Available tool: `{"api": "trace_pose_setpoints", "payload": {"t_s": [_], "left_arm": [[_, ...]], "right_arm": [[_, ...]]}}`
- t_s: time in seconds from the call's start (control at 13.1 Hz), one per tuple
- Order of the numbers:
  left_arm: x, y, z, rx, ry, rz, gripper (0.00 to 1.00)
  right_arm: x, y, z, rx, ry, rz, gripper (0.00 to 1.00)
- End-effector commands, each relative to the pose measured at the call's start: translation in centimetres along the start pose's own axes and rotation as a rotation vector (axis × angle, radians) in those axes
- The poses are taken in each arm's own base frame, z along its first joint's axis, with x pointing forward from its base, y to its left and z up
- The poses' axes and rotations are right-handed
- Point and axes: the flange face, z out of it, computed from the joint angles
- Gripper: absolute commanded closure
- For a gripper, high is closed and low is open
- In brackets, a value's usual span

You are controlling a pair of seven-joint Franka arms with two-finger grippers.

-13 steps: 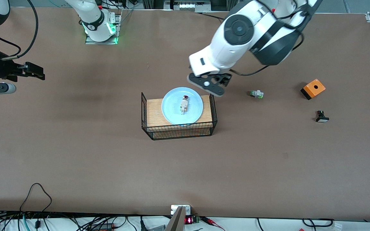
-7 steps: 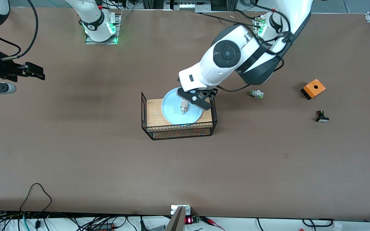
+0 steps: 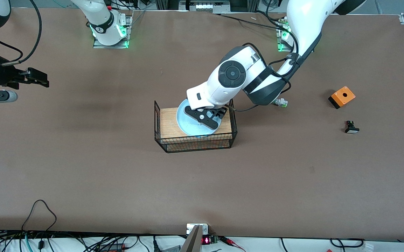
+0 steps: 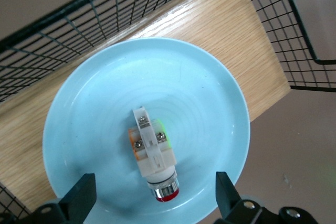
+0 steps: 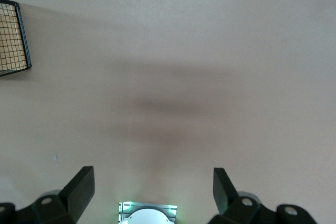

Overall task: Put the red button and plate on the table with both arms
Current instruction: 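Lower the left gripper and close it on the red button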

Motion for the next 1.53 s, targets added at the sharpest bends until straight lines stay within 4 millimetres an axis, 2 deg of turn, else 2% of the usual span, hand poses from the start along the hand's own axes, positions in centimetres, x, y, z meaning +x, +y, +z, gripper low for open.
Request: {"api": "trace_pose_setpoints", "payload": {"t_s": [0.0, 0.23, 0.46, 0.69, 0.84, 0.92, 0.99, 1.07, 1.22, 1.37, 1.45], "left_arm": [[0.7, 0.1, 0.8, 0.029, 0.013, 0.021, 0.0], [1.0, 0.7, 1.4, 0.015, 0.047, 0.02, 0.0], [0.9, 0.5, 1.6, 0.046, 0.051, 0.034, 0.08], [0.7, 0.3, 2.3, 0.055, 0.041, 0.036, 0.08], [0.7, 0.4, 2.4, 0.058, 0.04, 0.04, 0.16], [0.5, 0.7, 2.8, 0.061, 0.035, 0.046, 0.23], [0.5, 0.8, 2.9, 0.074, 0.041, 0.057, 0.37], [0.4, 1.1, 3.0, 0.093, 0.047, 0.072, 0.58], [0.4, 1.2, 3.1, 0.13, 0.057, 0.096, 0.81], [0.5, 1.2, 2.5, 0.134, 0.066, 0.096, 1.0], [0.7, 1.1, 1.8, 0.135, 0.074, 0.091, 1.0]], "right_arm": [[0.1, -0.1, -0.4, 0.0, -0.007, 0.004, 0.0], [0.1, -0.1, -0.5, -0.001, -0.005, 0.004, 0.0], [0.1, -0.1, -0.4, 0.0, -0.007, 0.004, 0.0], [0.1, -0.1, -0.5, -0.001, -0.005, 0.004, 0.0], [0.1, -0.2, -0.5, -0.001, -0.005, 0.002, 0.0], [0.1, -0.2, -0.4, -0.001, -0.007, 0.002, 0.0], [0.1, -0.3, -0.5, -0.001, -0.005, 0.001, 0.0], [0.1, -0.1, -0.5, -0.001, -0.005, 0.004, 0.0], [0.1, -0.1, -0.5, -0.001, -0.005, 0.004, 0.0], [0.1, -0.2, -0.5, -0.001, -0.005, 0.002, 0.0], [0.1, -0.2, -0.5, -0.001, -0.005, 0.002, 0.0]]}}
